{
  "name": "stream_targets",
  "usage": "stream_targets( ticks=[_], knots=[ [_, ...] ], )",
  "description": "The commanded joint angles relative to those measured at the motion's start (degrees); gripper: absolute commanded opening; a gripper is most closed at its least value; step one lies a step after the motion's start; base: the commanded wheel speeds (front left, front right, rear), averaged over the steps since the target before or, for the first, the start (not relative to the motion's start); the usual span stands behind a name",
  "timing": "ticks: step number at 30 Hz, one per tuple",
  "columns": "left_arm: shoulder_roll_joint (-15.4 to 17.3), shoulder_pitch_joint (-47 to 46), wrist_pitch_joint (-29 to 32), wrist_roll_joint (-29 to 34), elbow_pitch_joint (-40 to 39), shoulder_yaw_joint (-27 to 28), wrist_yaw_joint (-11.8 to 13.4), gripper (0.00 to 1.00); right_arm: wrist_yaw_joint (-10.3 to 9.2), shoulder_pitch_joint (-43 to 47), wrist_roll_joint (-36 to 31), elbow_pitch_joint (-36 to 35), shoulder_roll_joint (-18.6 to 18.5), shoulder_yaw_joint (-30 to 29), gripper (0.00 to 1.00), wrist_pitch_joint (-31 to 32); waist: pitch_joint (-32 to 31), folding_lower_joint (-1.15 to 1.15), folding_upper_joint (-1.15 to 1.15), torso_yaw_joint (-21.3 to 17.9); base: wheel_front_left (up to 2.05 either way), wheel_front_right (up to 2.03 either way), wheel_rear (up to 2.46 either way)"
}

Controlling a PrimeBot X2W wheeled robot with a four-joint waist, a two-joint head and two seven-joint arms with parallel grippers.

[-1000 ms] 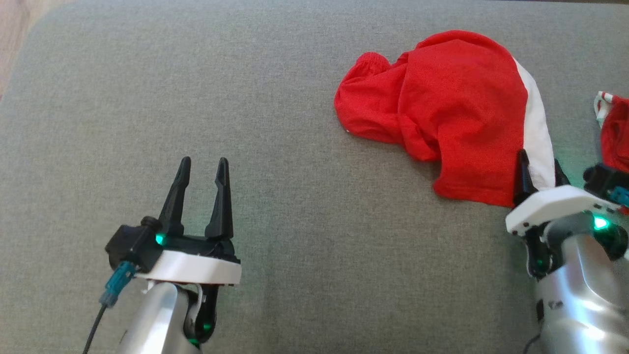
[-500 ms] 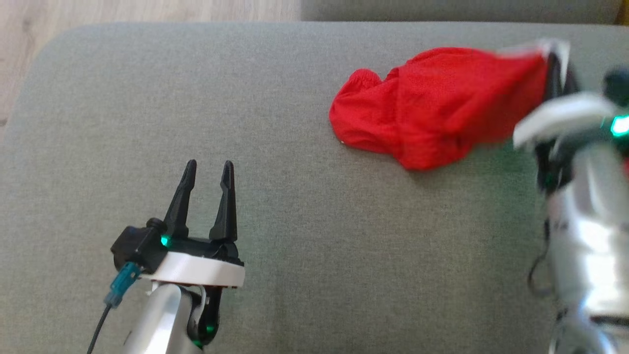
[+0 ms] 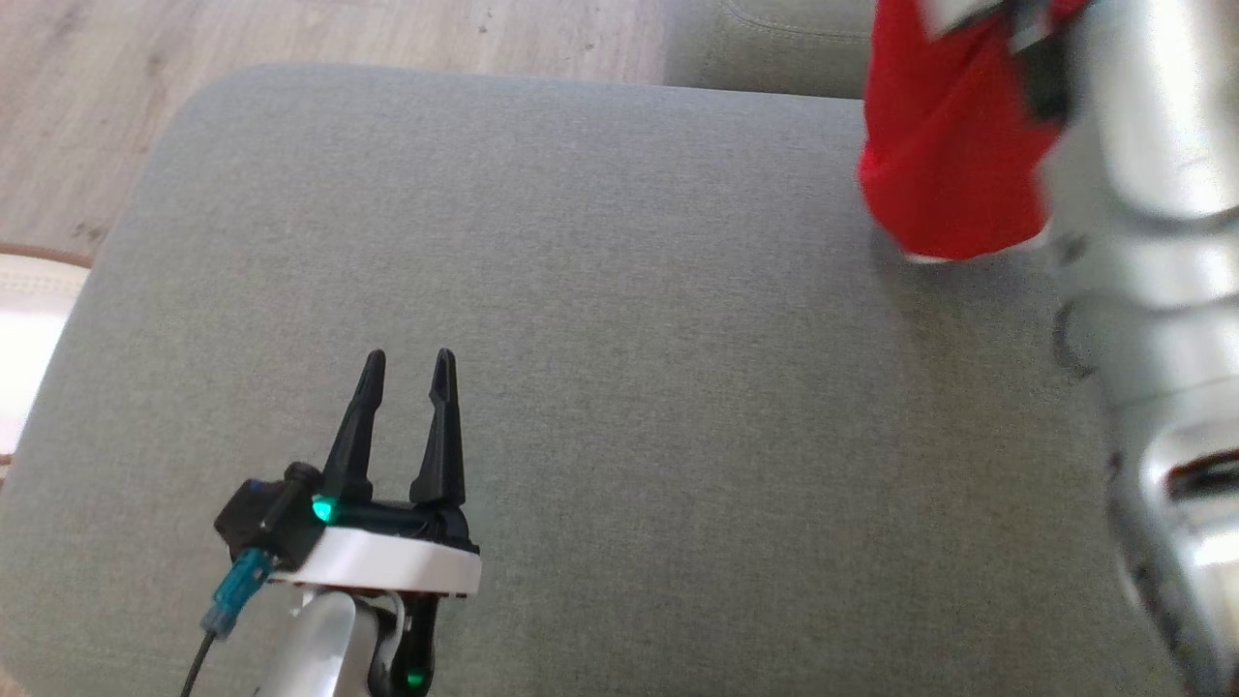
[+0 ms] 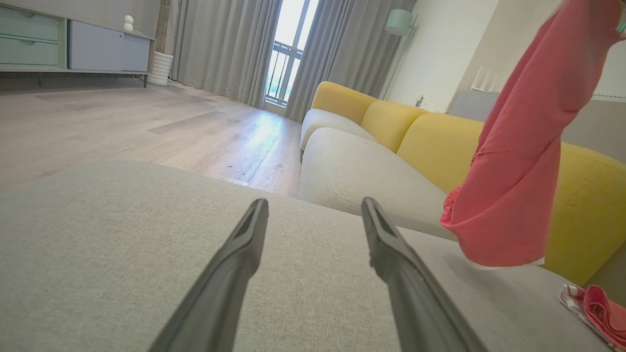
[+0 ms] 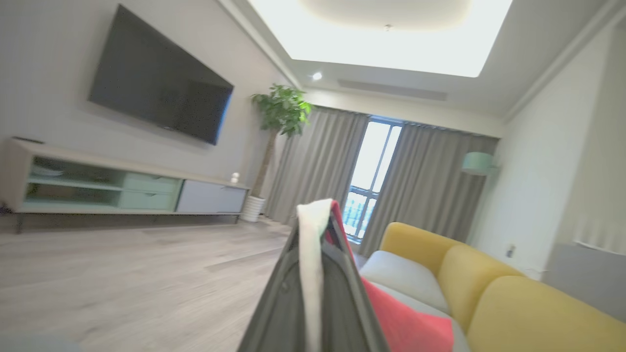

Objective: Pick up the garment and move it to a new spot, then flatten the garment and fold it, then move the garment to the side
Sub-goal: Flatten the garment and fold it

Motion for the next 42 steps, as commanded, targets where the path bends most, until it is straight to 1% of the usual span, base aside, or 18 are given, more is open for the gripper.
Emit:
stream_targets(
  ticks=[1,5,8,11,13,15,17,21,24,27,29,30,31,33,37,40,42],
  knots=[
    [0.1,-1.1,-0.5,-0.2,-2.0,2.0,0.4,1.00,0.39,2.0,2.7,-1.1,2.5,5.7,0.00,-0.6,-0.3,0.01,0.00,0.7,0.00,0.00,0.00],
    [0.1,-0.7,-0.5,-0.3,-2.1,1.3,0.6,1.00,0.39,11.2,8.7,-0.6,3.0,19.9,0.00,-0.1,-0.6,0.01,0.00,1.3,0.00,0.00,0.00],
    [0.1,-0.6,-0.5,-0.1,-2.0,1.4,0.7,1.00,0.39,19.1,13.4,-1.1,2.1,29.1,0.00,1.3,-0.9,0.01,0.00,1.2,0.00,0.00,0.00],
    [0.1,-0.3,-0.5,0.5,-2.0,2.3,0.9,1.00,0.39,25.5,18.3,-3.3,-0.2,36.1,0.00,3.2,-1.1,0.01,0.00,0.2,0.00,0.00,0.00],
    [0.1,-0.2,-0.5,0.8,-2.0,2.7,0.9,1.00,0.39,28.7,21.4,-5.4,-2.3,38.5,0.00,4.6,-1.4,0.01,0.00,-0.8,0.00,0.00,0.00],
    [0.1,0.0,-0.5,0.8,-2.0,3.0,0.8,1.00,0.39,31.5,23.8,-7.9,-4.7,39.3,0.00,6.0,-1.7,0.01,0.00,-2.0,0.00,0.00,0.00],
    [0.1,0.1,-0.5,0.8,-2.1,3.2,0.7,1.00,0.39,34.1,25.5,-10.4,-7.1,38.9,0.00,7.5,-1.8,0.01,0.00,-3.4,0.00,0.00,0.00],
    [0.1,0.0,-0.5,1.2,-2.3,3.1,0.7,1.00,0.39,38.9,26.3,-16.0,-12.2,38.5,0.00,11.1,-1.8,0.01,0.00,-6.3,0.00,0.00,0.00],
    [0.1,-0.4,-0.5,1.2,-2.5,2.6,0.6,1.00,0.39,41.9,25.7,-20.3,-16.5,37.9,0.00,13.8,-1.9,0.01,0.00,-8.2,0.00,0.00,0.00],
    [0.1,-0.6,-0.5,1.3,-2.4,2.5,0.7,1.00,0.39,45.1,24.5,-23.3,-21.0,35.4,0.00,16.4,-1.9,0.01,0.00,-9.6,0.00,0.00,0.00],
    [0.1,-0.7,-0.5,1.4,-2.4,2.5,0.7,1.00,0.39,47.4,24.7,-23.9,-22.9,31.9,0.00,18.5,-1.9,0.01,0.00,-10.3,0.00,0.00,0.00],
    [0.1,-0.7,-0.5,1.5,-2.3,2.4,0.6,1.00,0.39,48.2,23.9,-24.3,-23.5,30.0,0.32,18.9,-1.9,0.01,0.00,-10.6,0.00,0.00,0.00],
    [0.1,-0.8,-0.5,1.5,-2.3,2.4,0.6,1.00,0.39,49.0,23.7,-24.9,-23.4,27.8,1.00,19.0,-1.8,0.01,0.00,-10.7,0.00,0.00,0.00],
    [0.1,-0.8,-0.5,1.6,-2.2,2.4,0.6,1.00,0.39,50.5,23.4,-26.6,-22.2,23.8,1.00,18.7,-1.8,0.01,0.00,-11.0,0.00,0.00,0.00],
    [0.1,-0.9,-0.5,1.5,-1.9,2.1,0.5,1.00,0.39,52.5,22.0,-30.6,-18.4,15.6,1.00,17.2,-1.8,0.01,0.00,-11.0,0.00,0.00,0.00],
    [0.1,-1.0,-0.5,1.6,-1.6,2.0,0.4,1.00,0.39,53.9,20.4,-33.2,-12.9,7.5,1.00,14.5,-2.1,0.01,0.00,-10.5,0.00,0.00,0.00],
    [0.1,-0.8,-0.5,1.7,-1.6,2.1,0.4,1.00,0.39,54.7,19.5,-35.4,-9.0,4.0,1.00,12.4,-2.4,0.01,0.00,-10.3,0.00,0.00,0.00]
  ],
)
